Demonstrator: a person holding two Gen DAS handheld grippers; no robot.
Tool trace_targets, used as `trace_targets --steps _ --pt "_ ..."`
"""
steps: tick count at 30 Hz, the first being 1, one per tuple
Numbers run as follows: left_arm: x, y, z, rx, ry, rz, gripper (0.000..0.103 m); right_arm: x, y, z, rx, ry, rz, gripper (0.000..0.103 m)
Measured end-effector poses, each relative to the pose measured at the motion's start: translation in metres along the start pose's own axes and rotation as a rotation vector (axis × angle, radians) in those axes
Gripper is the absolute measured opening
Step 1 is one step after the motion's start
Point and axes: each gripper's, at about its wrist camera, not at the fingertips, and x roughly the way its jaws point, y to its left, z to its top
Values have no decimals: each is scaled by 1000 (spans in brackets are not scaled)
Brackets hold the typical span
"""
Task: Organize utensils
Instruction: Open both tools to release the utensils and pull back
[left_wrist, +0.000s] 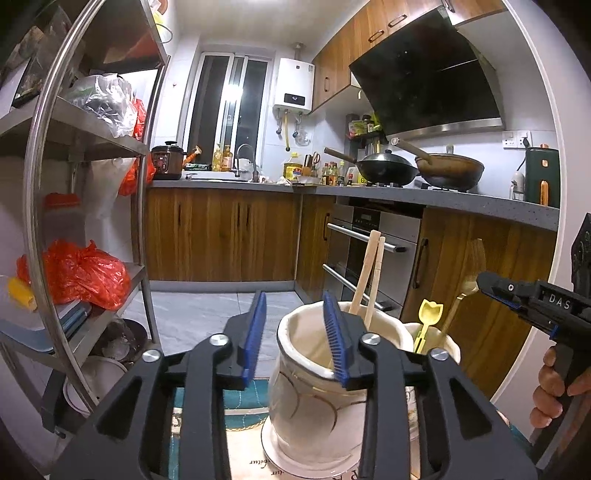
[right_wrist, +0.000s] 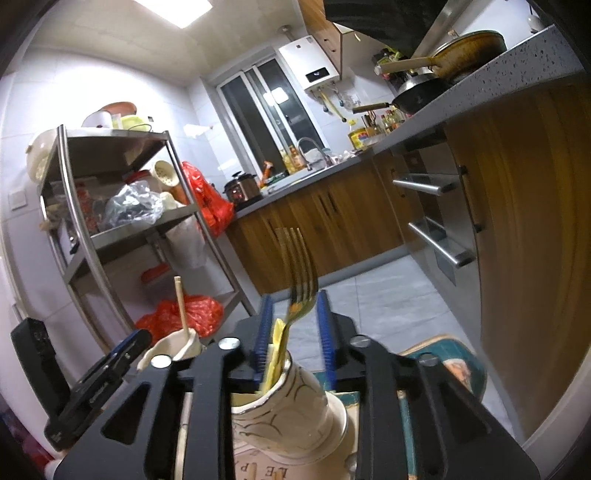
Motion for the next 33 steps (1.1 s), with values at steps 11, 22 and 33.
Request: trace_targets --steps 11,22,33 --pt "-41 -2 -8 2 24 -3 77 -22 13 -10 -94 82 -41 79" --pt "-104 -19 -19 35 65 -1 97 -66 14 -29 -121 147 -102 95" --pt "-105 -32 -62 9 252 -24 97 -90 0 -62 -187 296 -219 96"
